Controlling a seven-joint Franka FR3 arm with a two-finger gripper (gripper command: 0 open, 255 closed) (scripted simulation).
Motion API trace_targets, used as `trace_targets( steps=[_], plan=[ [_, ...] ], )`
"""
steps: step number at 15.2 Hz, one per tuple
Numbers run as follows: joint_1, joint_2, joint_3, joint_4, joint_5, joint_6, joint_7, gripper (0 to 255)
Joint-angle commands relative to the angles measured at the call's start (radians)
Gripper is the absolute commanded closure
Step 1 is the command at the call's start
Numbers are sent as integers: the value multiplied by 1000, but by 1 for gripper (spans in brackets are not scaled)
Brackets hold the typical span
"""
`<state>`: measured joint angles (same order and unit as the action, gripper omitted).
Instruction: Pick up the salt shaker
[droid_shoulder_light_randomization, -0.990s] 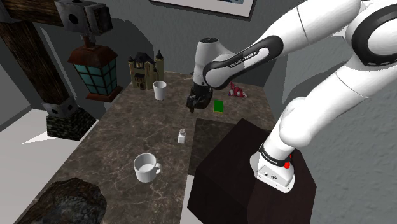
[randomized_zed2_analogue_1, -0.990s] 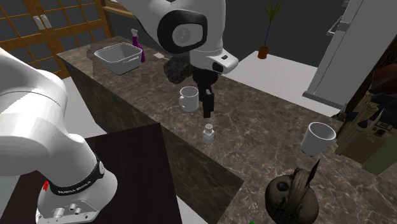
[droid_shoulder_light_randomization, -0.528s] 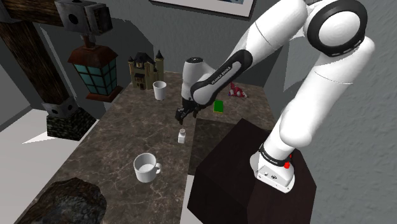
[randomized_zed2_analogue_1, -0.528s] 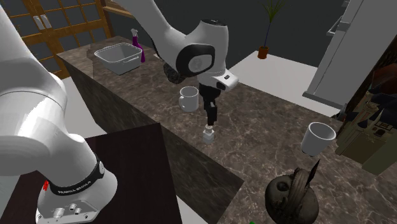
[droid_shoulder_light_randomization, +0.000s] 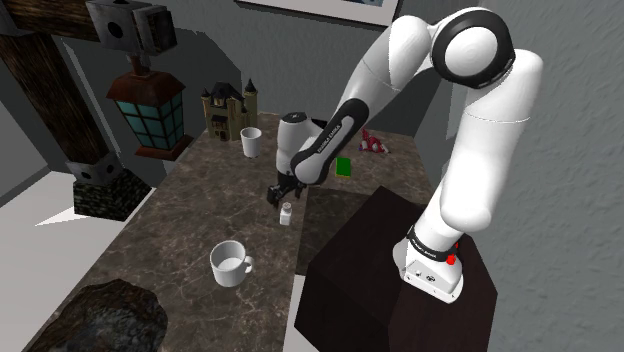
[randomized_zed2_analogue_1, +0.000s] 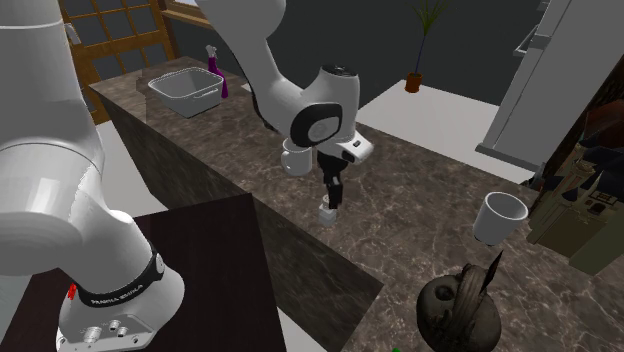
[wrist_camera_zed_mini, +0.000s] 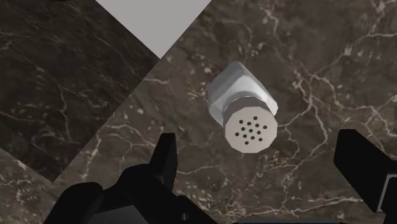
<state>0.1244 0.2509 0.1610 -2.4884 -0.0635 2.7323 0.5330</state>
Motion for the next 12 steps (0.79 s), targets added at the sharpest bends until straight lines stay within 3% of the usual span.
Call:
trace_targets(
  steps=[1,5,6,12],
  plan=[
    [5,30,-7,1,-11,29,8,0],
    [9,54,-13,5,-20,49,14,0],
    [10,54,-13,5,-20,50,15,255],
    [10,54,-13,5,-20,49,15,255]
  ],
)
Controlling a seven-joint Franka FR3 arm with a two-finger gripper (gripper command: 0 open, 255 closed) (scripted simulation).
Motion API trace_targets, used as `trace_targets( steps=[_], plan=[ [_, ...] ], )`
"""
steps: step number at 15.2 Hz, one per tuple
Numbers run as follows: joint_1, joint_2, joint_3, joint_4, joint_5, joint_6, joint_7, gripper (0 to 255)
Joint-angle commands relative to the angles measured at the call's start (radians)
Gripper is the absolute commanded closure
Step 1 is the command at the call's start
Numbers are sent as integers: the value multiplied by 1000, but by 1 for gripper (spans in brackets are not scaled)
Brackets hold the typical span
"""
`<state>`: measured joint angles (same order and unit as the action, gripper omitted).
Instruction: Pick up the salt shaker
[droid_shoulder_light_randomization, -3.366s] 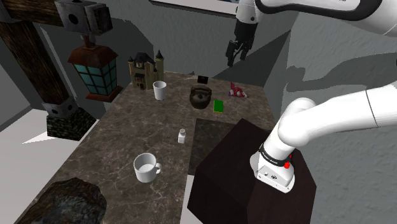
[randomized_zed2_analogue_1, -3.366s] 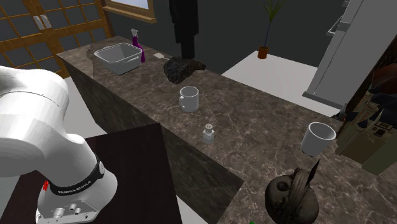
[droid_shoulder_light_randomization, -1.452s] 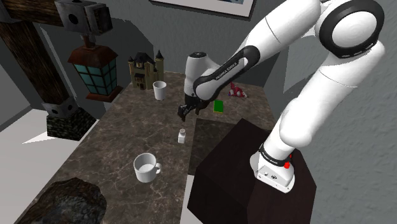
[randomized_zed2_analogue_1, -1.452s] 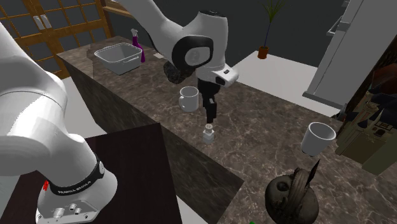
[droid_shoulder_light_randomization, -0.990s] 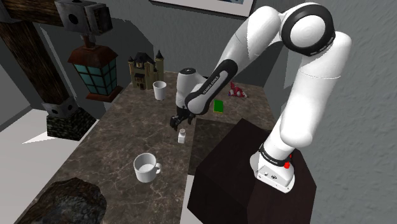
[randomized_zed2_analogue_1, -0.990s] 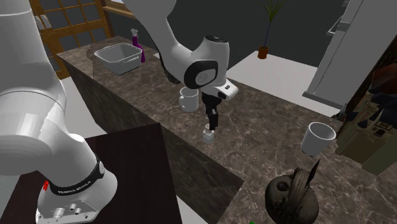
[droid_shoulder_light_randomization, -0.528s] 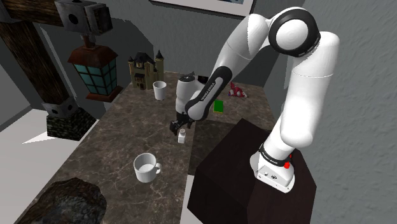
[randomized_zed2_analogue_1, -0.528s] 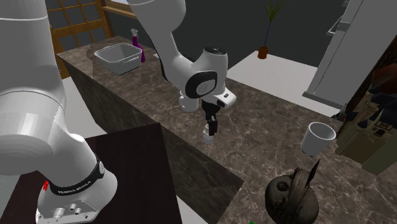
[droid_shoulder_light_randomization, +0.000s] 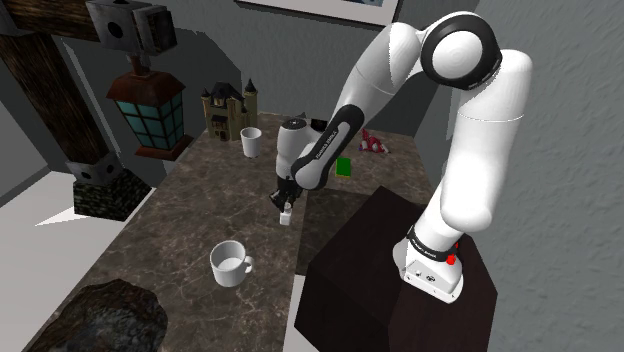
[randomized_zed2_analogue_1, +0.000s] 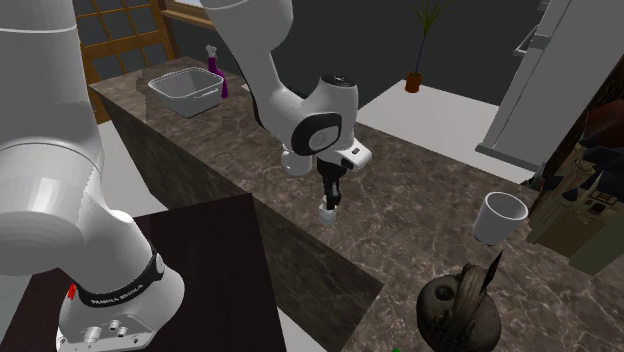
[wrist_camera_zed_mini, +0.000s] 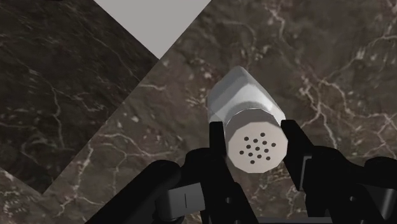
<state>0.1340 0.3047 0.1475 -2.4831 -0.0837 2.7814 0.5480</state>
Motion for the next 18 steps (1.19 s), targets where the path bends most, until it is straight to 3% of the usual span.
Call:
trace_targets(
  steps=[1,18],
  plan=[
    [0,1,0,0,0,0,0,255],
    [-25,-214,39,-11,80,-201,-56,255]
  ],
)
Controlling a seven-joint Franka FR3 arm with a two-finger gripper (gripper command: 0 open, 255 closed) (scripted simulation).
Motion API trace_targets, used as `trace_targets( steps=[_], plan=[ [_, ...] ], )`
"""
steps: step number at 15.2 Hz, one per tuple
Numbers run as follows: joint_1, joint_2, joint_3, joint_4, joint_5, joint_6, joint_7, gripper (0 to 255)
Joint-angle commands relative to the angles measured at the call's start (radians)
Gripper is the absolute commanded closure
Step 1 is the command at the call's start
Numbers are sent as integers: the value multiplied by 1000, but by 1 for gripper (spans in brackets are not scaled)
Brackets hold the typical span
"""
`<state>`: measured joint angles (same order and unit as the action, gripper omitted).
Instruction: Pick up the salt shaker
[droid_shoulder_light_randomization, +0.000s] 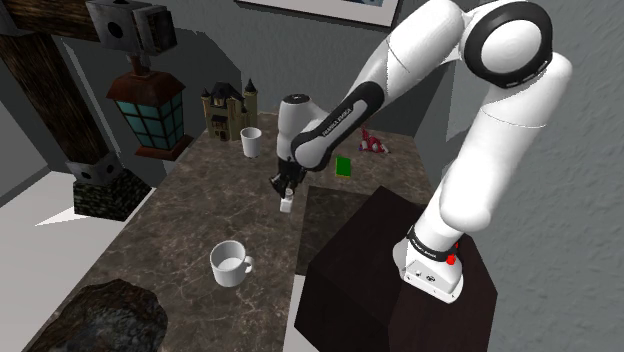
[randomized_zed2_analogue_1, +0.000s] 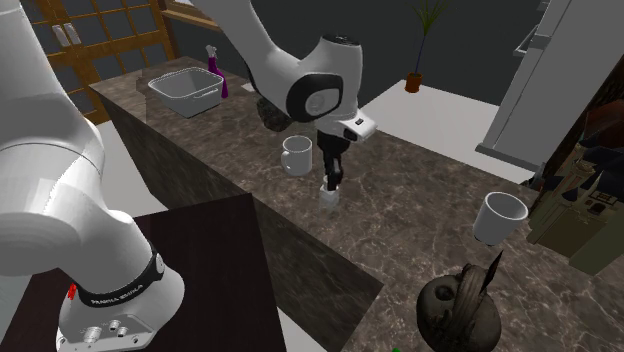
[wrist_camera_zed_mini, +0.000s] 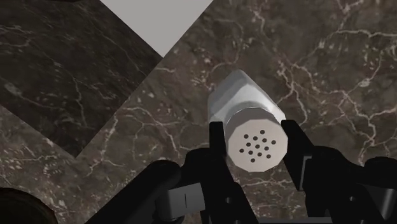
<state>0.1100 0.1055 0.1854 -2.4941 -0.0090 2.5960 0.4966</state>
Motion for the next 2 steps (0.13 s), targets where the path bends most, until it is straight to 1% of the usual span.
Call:
trace_targets(
  steps=[1,2],
  plan=[
    [-1,-17,1,1,6,-18,-5,255],
    [-1,-17,1,1,6,-18,-5,255]
  ],
)
